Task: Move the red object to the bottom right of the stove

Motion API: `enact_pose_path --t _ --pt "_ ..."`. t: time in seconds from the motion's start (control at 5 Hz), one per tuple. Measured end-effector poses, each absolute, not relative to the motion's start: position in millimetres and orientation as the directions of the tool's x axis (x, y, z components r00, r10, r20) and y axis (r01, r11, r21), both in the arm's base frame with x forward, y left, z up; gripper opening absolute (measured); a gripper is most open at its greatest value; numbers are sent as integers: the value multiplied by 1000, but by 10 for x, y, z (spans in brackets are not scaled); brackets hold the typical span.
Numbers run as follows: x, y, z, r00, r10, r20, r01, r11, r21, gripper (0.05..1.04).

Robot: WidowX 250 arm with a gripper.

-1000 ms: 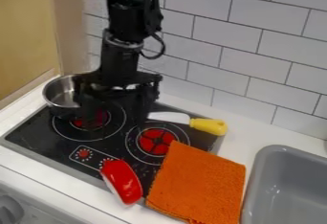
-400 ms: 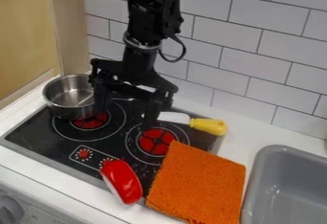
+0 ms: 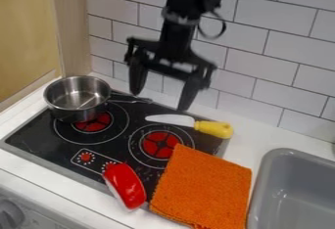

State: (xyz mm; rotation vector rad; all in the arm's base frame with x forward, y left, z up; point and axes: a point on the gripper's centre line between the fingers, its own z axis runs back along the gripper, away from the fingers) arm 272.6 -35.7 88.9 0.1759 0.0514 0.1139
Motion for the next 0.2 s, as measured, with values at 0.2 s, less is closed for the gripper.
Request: enact_pose_path --t 0.2 --pt "2873 -434 1033 992 116 -44 -108 983 150 999"
